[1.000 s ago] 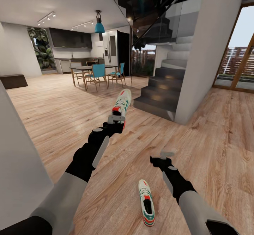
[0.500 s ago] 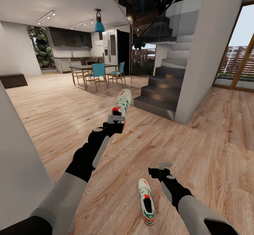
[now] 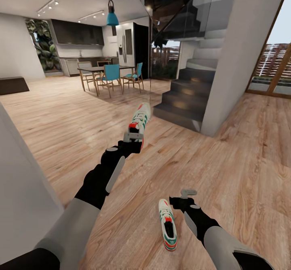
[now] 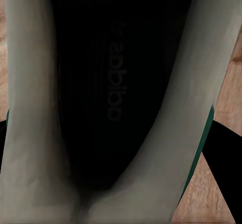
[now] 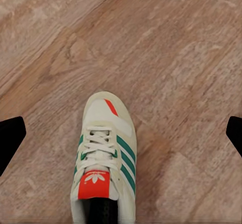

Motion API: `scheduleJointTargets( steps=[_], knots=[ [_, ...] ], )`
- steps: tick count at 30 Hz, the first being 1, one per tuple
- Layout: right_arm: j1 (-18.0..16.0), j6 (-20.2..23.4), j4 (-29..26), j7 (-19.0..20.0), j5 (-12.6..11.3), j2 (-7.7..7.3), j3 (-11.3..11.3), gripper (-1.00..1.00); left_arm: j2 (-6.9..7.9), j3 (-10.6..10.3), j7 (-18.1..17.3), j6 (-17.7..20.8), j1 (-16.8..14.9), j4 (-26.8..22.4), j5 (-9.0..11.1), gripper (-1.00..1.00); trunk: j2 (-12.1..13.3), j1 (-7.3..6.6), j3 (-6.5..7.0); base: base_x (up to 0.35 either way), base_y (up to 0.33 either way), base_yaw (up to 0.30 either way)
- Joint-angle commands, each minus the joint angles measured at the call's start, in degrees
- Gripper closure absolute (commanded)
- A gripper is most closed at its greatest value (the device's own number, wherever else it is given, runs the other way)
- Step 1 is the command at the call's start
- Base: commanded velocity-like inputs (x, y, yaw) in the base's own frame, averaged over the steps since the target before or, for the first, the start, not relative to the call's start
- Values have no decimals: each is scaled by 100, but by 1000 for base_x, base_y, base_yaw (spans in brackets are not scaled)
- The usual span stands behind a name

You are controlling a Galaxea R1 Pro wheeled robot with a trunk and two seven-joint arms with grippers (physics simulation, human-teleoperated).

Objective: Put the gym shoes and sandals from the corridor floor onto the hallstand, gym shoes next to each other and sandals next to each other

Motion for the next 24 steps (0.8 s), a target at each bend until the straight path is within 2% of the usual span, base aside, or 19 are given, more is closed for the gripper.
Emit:
scheduleJointTargets(
  steps=[1,13,24],
  knots=[
    [-3,2,-3,-7,60,5,-43,-100,2,-10,51,22,-4,-7,57,100,-4,1,-36,0,0,0],
    [-3,-5,-1,-5,60,5,-42,-100,2,-2,52,21,-4,-9,53,100,-20,32,-407,0,0,33],
    [-3,-5,-8,-6,60,5,-42,-100,2,7,55,19,-4,-8,49,100,-20,32,-473,0,0,155]
  ],
)
